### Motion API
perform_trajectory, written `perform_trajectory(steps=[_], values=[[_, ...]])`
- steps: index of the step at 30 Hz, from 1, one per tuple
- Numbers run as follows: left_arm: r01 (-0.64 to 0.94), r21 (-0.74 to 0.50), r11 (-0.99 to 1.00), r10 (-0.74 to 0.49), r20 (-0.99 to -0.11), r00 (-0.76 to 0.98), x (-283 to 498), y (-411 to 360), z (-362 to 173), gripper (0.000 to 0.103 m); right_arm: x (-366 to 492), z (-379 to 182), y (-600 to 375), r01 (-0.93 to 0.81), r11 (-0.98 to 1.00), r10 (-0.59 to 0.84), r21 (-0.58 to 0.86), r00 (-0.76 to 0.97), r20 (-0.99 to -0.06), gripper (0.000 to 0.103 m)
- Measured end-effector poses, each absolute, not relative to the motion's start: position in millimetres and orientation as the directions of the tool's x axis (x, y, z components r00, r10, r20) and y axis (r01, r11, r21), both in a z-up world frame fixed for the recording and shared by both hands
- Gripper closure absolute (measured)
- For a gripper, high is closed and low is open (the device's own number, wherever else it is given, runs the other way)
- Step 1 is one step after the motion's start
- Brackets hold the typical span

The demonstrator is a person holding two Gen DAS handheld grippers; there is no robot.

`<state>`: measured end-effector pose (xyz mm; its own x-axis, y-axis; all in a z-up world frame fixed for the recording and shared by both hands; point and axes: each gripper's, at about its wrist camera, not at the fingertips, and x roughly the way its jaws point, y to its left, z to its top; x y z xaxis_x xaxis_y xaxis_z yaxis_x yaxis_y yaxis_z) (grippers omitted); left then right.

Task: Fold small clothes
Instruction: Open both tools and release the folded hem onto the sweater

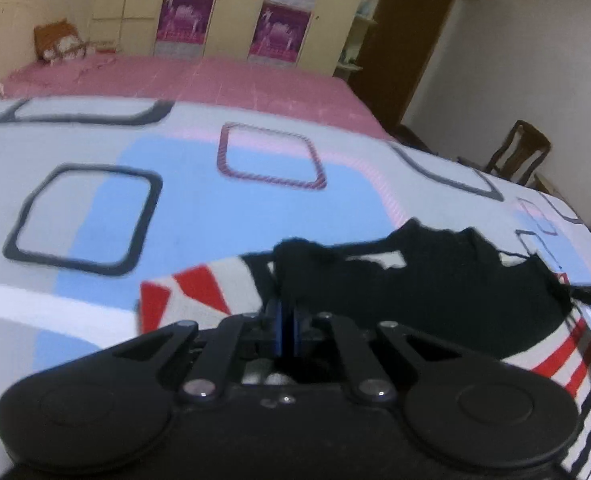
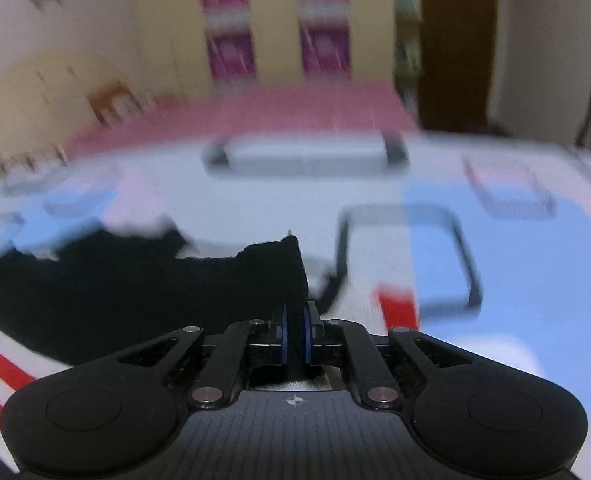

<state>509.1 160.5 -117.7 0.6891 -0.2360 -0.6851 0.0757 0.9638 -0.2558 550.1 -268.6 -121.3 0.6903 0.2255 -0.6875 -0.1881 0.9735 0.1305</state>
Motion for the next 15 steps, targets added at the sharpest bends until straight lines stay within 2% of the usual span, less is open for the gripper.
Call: perform_trajectory(steps=[5, 6, 7, 8, 9, 11, 13, 14, 15], values=[[0.082, -0.216, 0.973, -0.212, -0.692, 0.690, 507.6, 155.6, -114.8, 0.095, 550.8, -120.4, -268.7, -0.180, 0.974, 0.224, 0.136, 0.694, -0.684, 0.096], [0.079, -0.200, 0.977, -0.198, -0.697, 0.689, 507.7, 153.5, -113.3, 0.084, 550.6, -119.5, -268.5, -0.179, 0.974, 0.225, 0.138, 0.696, -0.682, 0.096], [0.068, -0.178, 0.982, -0.175, -0.703, 0.690, 508.5, 152.1, -112.1, 0.076, 549.7, -118.8, -267.5, -0.179, 0.974, 0.227, 0.141, 0.697, -0.680, 0.089], [0.063, -0.162, 0.985, -0.160, -0.705, 0.691, 508.5, 150.9, -110.3, 0.061, 548.5, -116.9, -266.6, -0.175, 0.974, 0.224, 0.140, 0.700, -0.678, 0.054], [0.063, -0.150, 0.987, -0.151, -0.704, 0.694, 508.2, 150.2, -108.3, 0.046, 544.4, -114.7, -266.8, -0.173, 0.977, 0.214, 0.128, 0.712, -0.668, 0.025], [0.070, -0.122, 0.990, -0.136, -0.694, 0.707, 504.2, 145.5, -102.4, 0.034, 532.9, -107.1, -264.8, -0.181, 0.978, 0.203, 0.100, 0.745, -0.636, 0.024], [0.080, -0.109, 0.991, -0.133, -0.677, 0.724, 497.3, 139.8, -93.6, 0.030, 527.0, -99.7, -262.3, -0.184, 0.979, 0.200, 0.091, 0.750, -0.630, 0.024], [0.086, -0.112, 0.990, -0.139, -0.668, 0.731, 493.9, 135.9, -89.3, 0.030, 523.9, -96.1, -259.5, -0.192, 0.977, 0.208, 0.095, 0.750, -0.628, 0.033], [0.098, -0.123, 0.988, -0.155, -0.658, 0.737, 491.0, 130.7, -85.2, 0.030, 521.5, -93.0, -254.1, -0.211, 0.972, 0.230, 0.106, 0.743, -0.629, 0.054]])
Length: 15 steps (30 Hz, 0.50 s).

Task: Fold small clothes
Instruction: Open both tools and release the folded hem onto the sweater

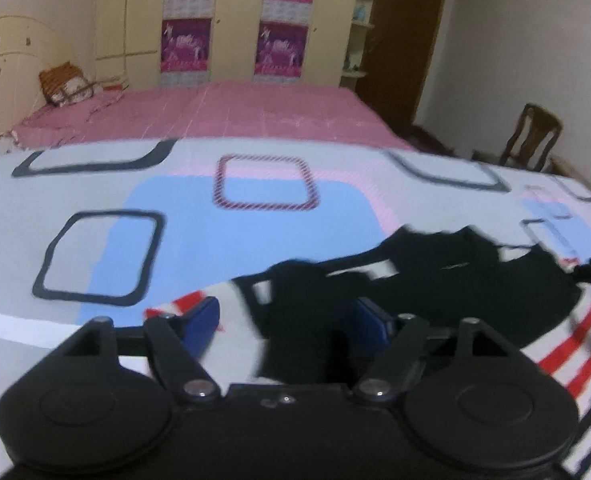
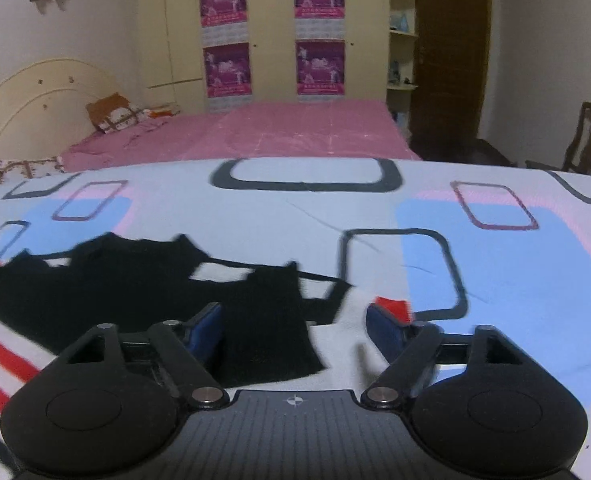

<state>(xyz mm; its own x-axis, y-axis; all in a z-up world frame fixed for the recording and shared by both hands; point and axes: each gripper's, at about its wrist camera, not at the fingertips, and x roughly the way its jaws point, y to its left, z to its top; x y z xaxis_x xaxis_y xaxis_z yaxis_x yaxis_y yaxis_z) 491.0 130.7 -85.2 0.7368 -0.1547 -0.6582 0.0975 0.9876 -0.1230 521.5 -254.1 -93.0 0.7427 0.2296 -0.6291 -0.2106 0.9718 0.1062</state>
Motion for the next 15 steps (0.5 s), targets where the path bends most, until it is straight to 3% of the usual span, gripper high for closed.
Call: perform_trajectory(steps=[2, 10, 15], values=[[0.125, -0.142, 0.982, -0.188, -0.642, 0.743, 487.0, 114.7, -79.3, 0.030, 520.1, -91.5, -238.4, -0.242, 0.961, 0.269, 0.133, 0.718, -0.642, 0.062], [0.143, -0.225, 0.964, -0.258, -0.657, 0.708, 484.7, 55.6, -94.4, 0.027, 521.2, -107.5, -155.1, -0.378, 0.905, 0.404, 0.195, 0.620, -0.672, 0.062], [0.140, -0.158, 0.977, -0.210, -0.671, 0.711, 478.5, 69.4, -112.4, 0.026, 525.9, -114.6, -166.8, -0.369, 0.907, 0.400, 0.202, 0.608, -0.686, 0.062]])
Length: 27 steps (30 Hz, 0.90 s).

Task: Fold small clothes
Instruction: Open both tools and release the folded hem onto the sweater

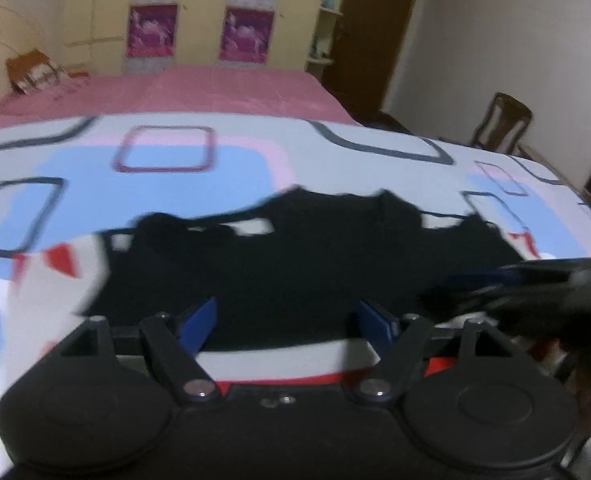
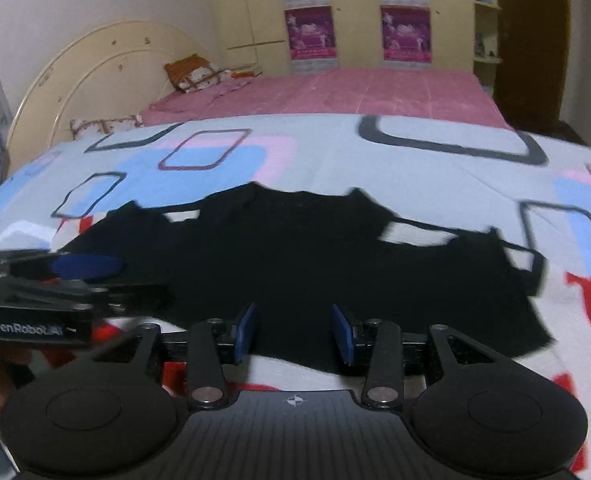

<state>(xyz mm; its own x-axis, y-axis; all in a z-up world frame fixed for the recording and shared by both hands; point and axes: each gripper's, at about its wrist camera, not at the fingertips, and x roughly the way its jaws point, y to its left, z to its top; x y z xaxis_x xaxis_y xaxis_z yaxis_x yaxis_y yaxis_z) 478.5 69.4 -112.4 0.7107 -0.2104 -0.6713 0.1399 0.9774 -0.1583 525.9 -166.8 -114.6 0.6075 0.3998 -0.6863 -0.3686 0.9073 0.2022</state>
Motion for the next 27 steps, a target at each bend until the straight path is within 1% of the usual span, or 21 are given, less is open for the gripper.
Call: perform_trajectory(steps=[1, 2, 3, 4, 5, 8, 9, 10, 11, 12, 13, 14, 15, 16, 18, 19, 20, 23, 25, 27], values=[[0.120, -0.141, 0.983, -0.184, -0.671, 0.718, 475.6, 81.4, -113.4, 0.026, 526.6, -114.6, -179.0, -0.324, 0.931, 0.344, 0.167, 0.632, -0.694, 0.062], [0.119, -0.140, 0.983, -0.182, -0.664, 0.725, 472.8, 93.6, -114.4, 0.028, 527.9, -115.9, -192.9, -0.266, 0.957, 0.268, 0.116, 0.657, -0.705, 0.062], [0.118, -0.147, 0.982, -0.186, -0.654, 0.733, 469.7, 104.6, -114.6, 0.028, 529.7, -117.5, -211.2, -0.200, 0.976, 0.204, 0.091, 0.673, -0.711, 0.066], [0.109, -0.142, 0.984, -0.176, -0.657, 0.733, 468.3, 111.6, -114.7, 0.028, 530.7, -118.3, -228.6, -0.173, 0.977, 0.208, 0.123, 0.675, -0.708, 0.072], [0.114, -0.132, 0.985, -0.173, -0.660, 0.731, 468.0, 114.3, -114.5, 0.028, 530.8, -117.7, -236.2, -0.172, 0.974, 0.226, 0.148, 0.669, -0.708, 0.073], [0.109, -0.106, 0.988, -0.152, -0.669, 0.727, 468.2, 106.4, -111.1, 0.028, 528.6, -109.4, -226.0, -0.194, 0.976, 0.202, 0.095, 0.668, -0.716, 0.073], [0.105, -0.108, 0.989, -0.150, -0.669, 0.728, 466.6, 102.3, -107.3, 0.027, 525.0, -104.9, -220.4, -0.200, 0.975, 0.206, 0.093, 0.674, -0.709, 0.067], [0.110, -0.127, 0.986, -0.166, -0.658, 0.734, 461.9, 95.3, -101.6, 0.026, 518.4, -99.5, -212.8, -0.212, 0.973, 0.217, 0.094, 0.685, -0.696, 0.056], [0.130, -0.145, 0.981, -0.193, -0.645, 0.740, 457.1, 90.8, -96.9, 0.024, 511.4, -96.6, -206.8, -0.227, 0.970, 0.228, 0.093, 0.697, -0.679, 0.034], [0.153, -0.149, 0.977, -0.213, -0.635, 0.743, 452.1, 83.3, -93.4, 0.024, 500.5, -92.0, -197.0, -0.261, 0.961, 0.257, 0.093, 0.714, -0.652, 0.033], [0.173, -0.145, 0.974, -0.225, -0.630, 0.744, 447.1, 74.2, -91.2, 0.024, 493.3, -90.9, -188.5, -0.297, 0.949, 0.291, 0.104, 0.707, -0.644, 0.033], [0.190, -0.147, 0.971, -0.240, -0.627, 0.741, 443.3, 66.2, -90.8, 0.024, 485.6, -90.8, -183.0, -0.323, 0.939, 0.319, 0.118, 0.693, -0.647, 0.037], [0.205, -0.153, 0.967, -0.256, -0.626, 0.737, 439.9, 58.9, -90.8, 0.024, 479.5, -92.0, -175.2, -0.357, 0.924, 0.355, 0.135, 0.671, -0.652, 0.056], [0.220, -0.158, 0.963, -0.270, -0.626, 0.731, 436.6, 51.7, -91.7, 0.024, 476.8, -94.0, -166.6, -0.377, 0.916, 0.369, 0.138, 0.652, -0.663, 0.062], [0.237, -0.151, 0.960, -0.278, -0.638, 0.718, 434.4, 40.9, -96.1, 0.025, 472.6, -99.5, -150.5, -0.399, 0.907, 0.375, 0.131, 0.628, -0.682, 0.064], [0.236, -0.142, 0.961, -0.270, -0.649, 0.711, 434.7, 37.6, -99.7, 0.028, 470.8, -102.7, -144.8, -0.402, 0.907, 0.373, 0.128, 0.622, -0.689, 0.065], [0.226, -0.137, 0.964, -0.259, -0.661, 0.704, 434.9, 37.3, -102.9, 0.028, 470.0, -105.5, -141.0, -0.394, 0.912, 0.357, 0.114, 0.623, -0.696, 0.065], [0.219, -0.135, 0.966, -0.252, -0.672, 0.696, 431.5, 44.6, -107.4, 0.027, 471.1, -108.1, -141.4, -0.395, 0.911, 0.357, 0.116, 0.620, -0.699, 0.065], [0.207, -0.110, 0.972, -0.225, -0.678, 0.700, 427.1, 51.9, -105.9, 0.027, 468.2, -106.6, -148.2, -0.375, 0.924, 0.318, 0.081, 0.633, -0.706, 0.065], [0.180, -0.097, 0.979, -0.197, -0.685, 0.702, 423.1, 64.4, -105.6, 0.023, 468.4, -108.7, -168.1, -0.326, 0.942, 0.281, 0.076, 0.646, -0.710, 0.065]])
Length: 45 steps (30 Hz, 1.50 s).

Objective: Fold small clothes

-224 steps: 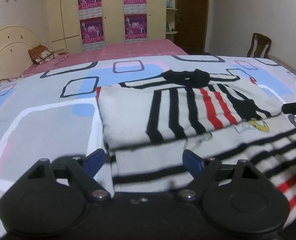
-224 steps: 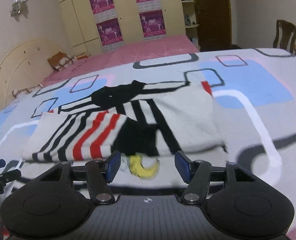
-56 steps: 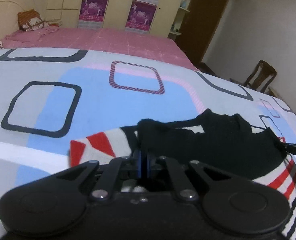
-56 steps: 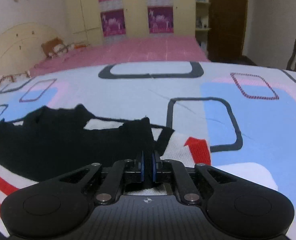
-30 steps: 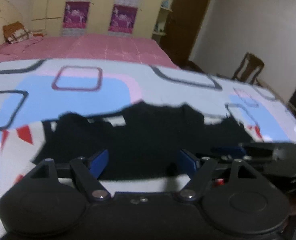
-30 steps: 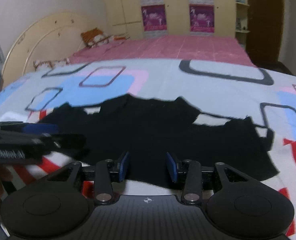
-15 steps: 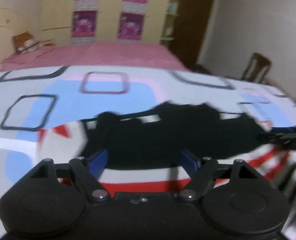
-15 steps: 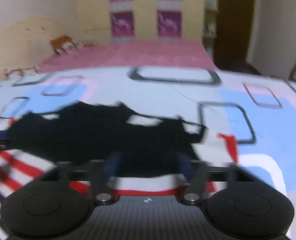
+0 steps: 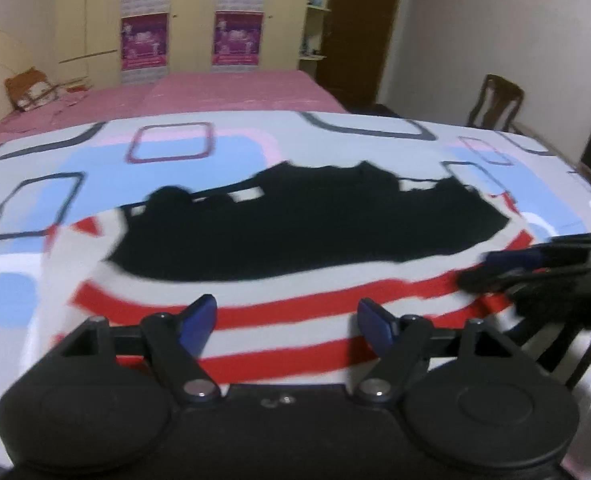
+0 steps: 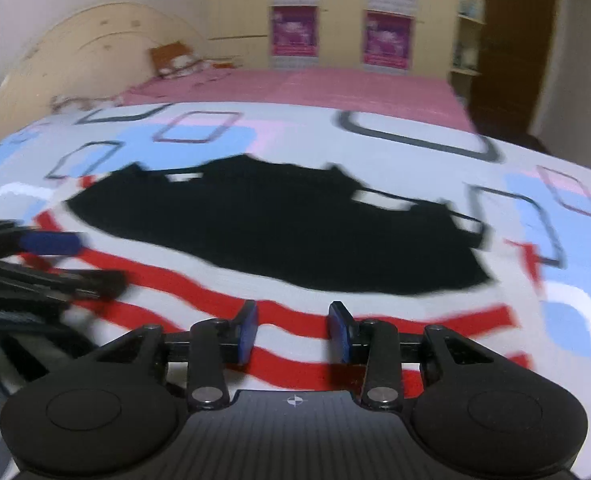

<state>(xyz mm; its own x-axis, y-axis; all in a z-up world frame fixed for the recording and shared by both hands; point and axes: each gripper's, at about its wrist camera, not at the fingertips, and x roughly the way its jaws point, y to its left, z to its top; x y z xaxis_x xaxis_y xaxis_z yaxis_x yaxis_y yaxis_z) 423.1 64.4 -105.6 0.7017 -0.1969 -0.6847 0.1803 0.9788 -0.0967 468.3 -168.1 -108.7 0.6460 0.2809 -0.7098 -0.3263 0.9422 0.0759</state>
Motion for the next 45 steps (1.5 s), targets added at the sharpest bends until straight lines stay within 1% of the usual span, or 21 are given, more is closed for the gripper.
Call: perform_trajectory(steps=[3, 6, 8, 10, 11, 12, 13, 14, 17, 19, 20, 21, 26, 30, 32, 35, 38, 39, 40, 42, 45], values=[[0.114, -0.088, 0.990, -0.143, -0.690, 0.710, 413.8, 93.3, -106.1, 0.022, 465.4, -113.5, -213.3, -0.206, 0.978, 0.162, 0.027, 0.673, -0.722, 0.065], [0.081, -0.114, 0.990, -0.137, -0.676, 0.724, 403.4, 116.8, -106.9, 0.022, 459.3, -116.0, -251.2, -0.175, 0.980, 0.186, 0.092, 0.662, -0.726, 0.065], [0.065, -0.118, 0.991, -0.128, -0.672, 0.730, 399.6, 120.0, -104.7, 0.023, 455.0, -108.7, -249.7, -0.177, 0.982, 0.164, 0.060, 0.668, -0.725, 0.065], [0.047, -0.129, 0.991, -0.121, -0.665, 0.737, 396.0, 115.2, -99.5, 0.023, 448.3, -98.9, -239.9, -0.187, 0.981, 0.171, 0.055, 0.696, -0.697, 0.065], [0.054, -0.143, 0.988, -0.136, -0.657, 0.742, 393.1, 109.8, -96.3, 0.022, 442.4, -93.0, -232.4, -0.202, 0.977, 0.197, 0.072, 0.714, -0.672, 0.057], [0.067, -0.155, 0.986, -0.153, -0.649, 0.745, 390.3, 104.0, -94.0, 0.022, 435.3, -89.2, -222.9, -0.222, 0.972, 0.217, 0.076, 0.729, -0.650, 0.037], [0.085, -0.162, 0.983, -0.171, -0.644, 0.746, 386.9, 95.3, -91.9, 0.022, 428.4, -86.2, -214.8, -0.245, 0.967, 0.237, 0.076, 0.740, -0.630, 0.034], [0.101, -0.166, 0.981, -0.185, -0.643, 0.743, 384.6, 87.4, -91.0, 0.021, 424.6, -84.9, -203.8, -0.279, 0.956, 0.271, 0.087, 0.735, -0.621, 0.034], [0.141, -0.178, 0.974, -0.224, -0.652, 0.724, 379.8, 63.3, -93.6, 0.020, 418.7, -90.3, -170.9, -0.352, 0.927, 0.345, 0.127, 0.673, -0.654, 0.035], [0.156, -0.167, 0.974, -0.228, -0.664, 0.712, 377.0, 50.1, -98.4, 0.020, 413.3, -97.1, -154.0, -0.385, 0.915, 0.361, 0.123, 0.641, -0.677, 0.048], [0.159, -0.165, 0.973, -0.228, -0.665, 0.711, 375.3, 45.8, -100.4, 0.021, 410.0, -99.6, -148.3, -0.390, 0.912, 0.364, 0.127, 0.629, -0.687, 0.049], [0.152, -0.163, 0.975, -0.222, -0.665, 0.713, 373.5, 43.6, -103.1, 0.021, 405.9, -101.6, -143.3, -0.392, 0.913, 0.357, 0.115, 0.629, -0.691, 0.057], [0.163, -0.121, 0.979, -0.202, -0.670, 0.714, 367.9, 50.7, -109.6, 0.019, 401.1, -105.7, -151.1, -0.399, 0.915, 0.324, 0.065, 0.626, -0.709, 0.057], [0.134, -0.095, 0.986, -0.163, -0.669, 0.726, 355.2, 79.9, -111.3, 0.020, 394.8, -105.9, -200.2, -0.275, 0.962, 0.187, -0.001, 0.658, -0.730, 0.057], [0.131, -0.103, 0.986, -0.166, -0.667, 0.726, 351.0, 91.2, -113.3, 0.020, 388.6, -112.8, -229.1, -0.230, 0.973, 0.152, -0.001, 0.647, -0.748, 0.057], [0.114, -0.103, 0.988, -0.154, -0.666, 0.730, 349.5, 87.8, -107.1, 0.022, 381.2, -112.4, -249.7, -0.209, 0.977, 0.173, 0.045, 0.646, -0.743, 0.057], [0.114, -0.087, 0.990, -0.143, -0.656, 0.741, 343.7, 79.6, -103.1, 0.023, 376.0, -105.4, -241.3, -0.190, 0.982, 0.127, -0.003, 0.667, -0.734, 0.057], [0.106, -0.070, 0.992, -0.126, -0.657, 0.744, 341.1, 79.7, -104.3, 0.024, 375.1, -109.4, -242.0, -0.168, 0.985, 0.080, -0.042, 0.658, -0.749, 0.057], [0.093, -0.059, 0.994, -0.109, -0.656, 0.747, 337.8, 82.3, -106.7, 0.025, 374.8, -112.8, -245.6, -0.149, 0.988, 0.067, -0.040, 0.646, -0.760, 0.057], [0.078, -0.054, 0.995, -0.095, -0.660, 0.746, 331.6, 91.8, -113.1, 0.024, 367.5, -113.6, -258.2, -0.129, 0.992, 0.092, 0.012, 0.638, -0.765, 0.057], [0.081, -0.052, 0.995, -0.095, -0.664, 0.742, 326.7, 98.2, -113.9, 0.025, 363.4, -109.6, -250.7, -0.161, 0.986, 0.065, -0.049, 0.633, -0.772, 0.057]])
